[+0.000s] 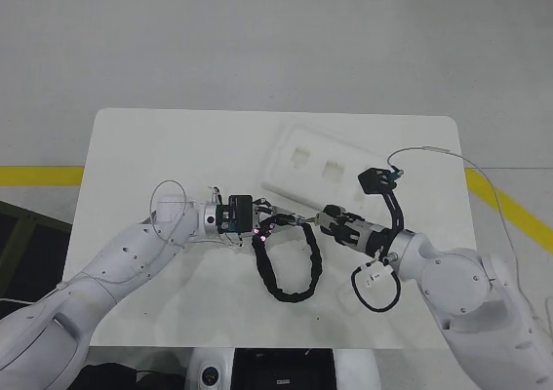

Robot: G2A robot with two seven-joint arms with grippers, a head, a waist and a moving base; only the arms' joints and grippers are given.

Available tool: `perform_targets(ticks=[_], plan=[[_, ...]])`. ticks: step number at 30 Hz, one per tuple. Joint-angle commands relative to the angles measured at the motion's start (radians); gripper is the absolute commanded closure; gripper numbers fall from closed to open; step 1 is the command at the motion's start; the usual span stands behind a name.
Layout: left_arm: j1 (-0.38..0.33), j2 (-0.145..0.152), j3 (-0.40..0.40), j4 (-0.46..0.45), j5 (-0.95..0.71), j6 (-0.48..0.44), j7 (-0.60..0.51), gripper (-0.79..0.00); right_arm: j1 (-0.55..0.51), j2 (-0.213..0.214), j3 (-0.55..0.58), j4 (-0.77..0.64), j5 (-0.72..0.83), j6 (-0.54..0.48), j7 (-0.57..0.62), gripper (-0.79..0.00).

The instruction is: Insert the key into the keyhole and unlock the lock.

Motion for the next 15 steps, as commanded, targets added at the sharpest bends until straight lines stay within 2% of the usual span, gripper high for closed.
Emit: perform_targets(ticks=[1,15], plan=[[0.000,0.000,0.000,0.000,0.000,0.000,0.000,0.000,0.002,0.000,-0.005,0.002,-0.006,0.002,-0.002,0.000],[0.000,0.000,0.000,0.000,0.000,0.000,0.000,0.000,-0.002,-0.003,-0.034,-0.004,-0.040,0.009,-0.018,0.000]])
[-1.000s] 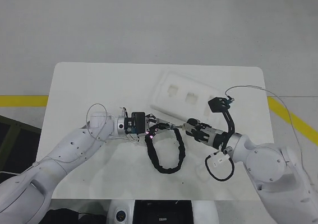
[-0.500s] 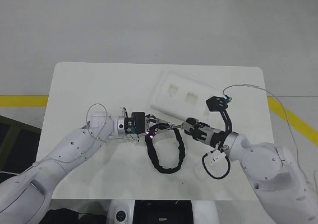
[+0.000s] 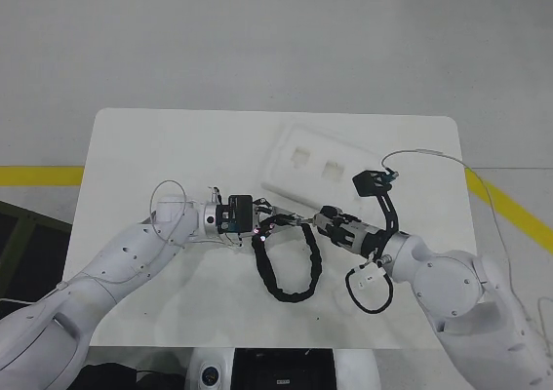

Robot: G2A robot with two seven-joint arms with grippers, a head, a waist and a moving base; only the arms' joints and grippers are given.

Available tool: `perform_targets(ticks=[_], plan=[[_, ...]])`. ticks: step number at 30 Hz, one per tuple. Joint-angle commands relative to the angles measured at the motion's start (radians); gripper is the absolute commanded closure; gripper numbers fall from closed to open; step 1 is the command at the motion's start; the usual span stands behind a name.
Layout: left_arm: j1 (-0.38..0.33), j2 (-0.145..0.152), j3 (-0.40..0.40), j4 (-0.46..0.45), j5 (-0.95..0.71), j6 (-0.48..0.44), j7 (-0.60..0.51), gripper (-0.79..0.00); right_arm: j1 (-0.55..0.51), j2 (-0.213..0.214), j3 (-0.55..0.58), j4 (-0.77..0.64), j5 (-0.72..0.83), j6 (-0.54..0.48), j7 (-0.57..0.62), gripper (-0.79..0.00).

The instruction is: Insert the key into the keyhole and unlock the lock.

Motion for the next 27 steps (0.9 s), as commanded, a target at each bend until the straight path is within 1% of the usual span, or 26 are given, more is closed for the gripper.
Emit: perform_targets(ticks=[1,11,27], plan=[[0.000,0.000,0.000,0.000,0.000,0.000,0.000,0.000,-0.003,0.000,-0.002,0.000,-0.004,-0.002,0.002,0.000],[0.000,0.000,0.000,0.000,0.000,0.000,0.000,0.000,0.000,-0.002,-0.023,0.006,-0.016,0.000,0.000,0.000],[0.000,0.000,0.000,0.000,0.000,0.000,0.000,0.000,0.044,-0.014,-0.083,0.031,-0.028,0.006,-0.004,0.000]])
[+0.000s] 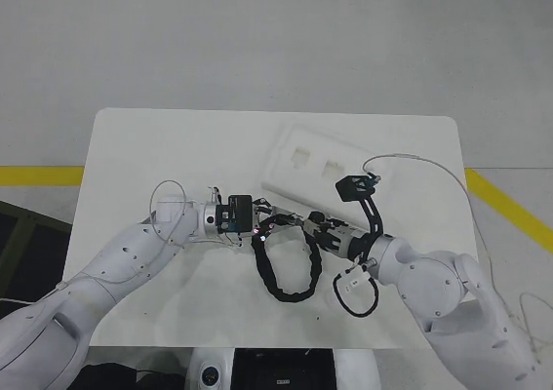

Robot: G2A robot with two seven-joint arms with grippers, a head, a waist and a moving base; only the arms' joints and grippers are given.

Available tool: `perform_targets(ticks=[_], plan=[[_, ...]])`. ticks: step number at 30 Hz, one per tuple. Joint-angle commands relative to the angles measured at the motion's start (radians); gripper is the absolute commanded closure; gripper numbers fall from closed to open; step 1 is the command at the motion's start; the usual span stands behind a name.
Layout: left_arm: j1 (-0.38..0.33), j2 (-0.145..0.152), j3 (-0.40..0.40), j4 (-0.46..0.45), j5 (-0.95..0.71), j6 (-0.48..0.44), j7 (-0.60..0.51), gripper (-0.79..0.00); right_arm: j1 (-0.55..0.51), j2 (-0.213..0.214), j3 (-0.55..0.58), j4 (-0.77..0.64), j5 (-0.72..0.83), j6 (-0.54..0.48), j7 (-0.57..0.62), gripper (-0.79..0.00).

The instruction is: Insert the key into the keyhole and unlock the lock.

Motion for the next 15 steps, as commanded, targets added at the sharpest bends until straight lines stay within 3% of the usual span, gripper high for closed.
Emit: perform_targets(ticks=[1,2,3,9,15], plan=[[0.000,0.000,0.000,0.000,0.000,0.000,0.000,0.000,0.005,-0.001,-0.002,0.005,0.006,0.002,-0.001,-0.148],[0.000,0.000,0.000,0.000,0.000,0.000,0.000,0.000,0.007,-0.002,-0.003,0.008,0.008,0.001,0.000,-0.314],[0.000,0.000,0.000,0.000,0.000,0.000,0.000,0.000,0.009,-0.002,-0.003,0.010,0.014,-0.001,0.001,-0.757],[0.000,0.000,0.000,0.000,0.000,0.000,0.000,0.000,0.014,-0.001,0.020,0.017,0.045,-0.052,0.013,-0.785],[0.006,0.000,-0.002,-0.004,-0.004,0.007,-0.012,0.000,0.014,0.009,0.074,0.033,0.057,-0.205,0.034,-0.785]])
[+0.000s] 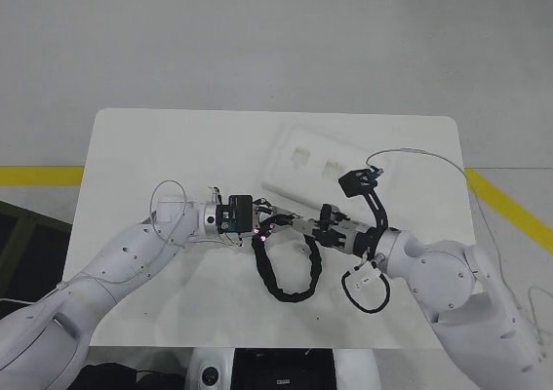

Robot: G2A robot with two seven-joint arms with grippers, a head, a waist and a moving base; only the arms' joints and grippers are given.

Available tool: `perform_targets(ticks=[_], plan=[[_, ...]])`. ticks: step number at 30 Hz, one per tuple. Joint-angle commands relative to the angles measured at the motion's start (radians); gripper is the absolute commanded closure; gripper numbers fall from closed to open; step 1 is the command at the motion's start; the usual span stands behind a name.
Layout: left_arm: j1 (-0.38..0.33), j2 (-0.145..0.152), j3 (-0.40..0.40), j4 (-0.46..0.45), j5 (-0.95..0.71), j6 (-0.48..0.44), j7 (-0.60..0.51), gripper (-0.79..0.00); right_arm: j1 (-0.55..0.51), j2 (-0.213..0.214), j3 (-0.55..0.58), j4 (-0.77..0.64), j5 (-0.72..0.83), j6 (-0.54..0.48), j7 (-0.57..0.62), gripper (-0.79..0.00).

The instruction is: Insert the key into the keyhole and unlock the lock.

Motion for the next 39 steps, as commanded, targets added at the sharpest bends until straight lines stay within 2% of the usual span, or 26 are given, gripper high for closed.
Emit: perform_targets(ticks=[1,7,11,18,23,28,32,34,39], plan=[[0.011,0.000,-0.006,-0.014,-0.009,0.008,-0.027,0.000,-0.001,0.004,0.020,0.004,-0.005,-0.069,-0.004,-0.785],[0.020,0.008,-0.031,-0.048,-0.014,-0.065,-0.062,0.000,-0.017,0.018,0.079,0.060,-0.056,-0.422,-0.090,-0.785],[0.016,0.012,-0.044,-0.056,-0.020,-0.141,-0.079,0.000,-0.027,0.027,0.111,0.108,-0.092,-0.614,-0.122,-0.785],[-0.011,0.014,-0.058,-0.052,-0.049,-0.311,-0.084,0.000,-0.031,0.042,0.151,0.151,-0.286,-0.944,-0.229,-0.785],[-0.024,0.015,-0.063,-0.058,-0.102,-0.357,-0.130,0.000,-0.041,0.043,0.166,0.170,-0.407,-1.003,-0.333,-0.785],[-0.031,0.019,-0.066,-0.062,-0.131,-0.399,-0.172,0.000,-0.041,0.043,0.166,0.170,-0.407,-1.003,-0.333,-0.785],[-0.034,0.021,-0.059,-0.061,-0.127,-0.399,-0.172,0.000,-0.041,0.043,0.166,0.170,-0.407,-1.003,-0.333,-0.785],[-0.036,0.021,-0.051,-0.058,-0.125,-0.399,-0.172,0.000,-0.033,0.045,0.169,0.147,-0.473,-1.010,-0.329,-0.785],[-0.055,0.019,-0.021,-0.049,-0.130,-0.399,-0.172,0.000,-0.004,0.047,0.164,0.149,-0.666,-1.141,-0.448,-0.785]])
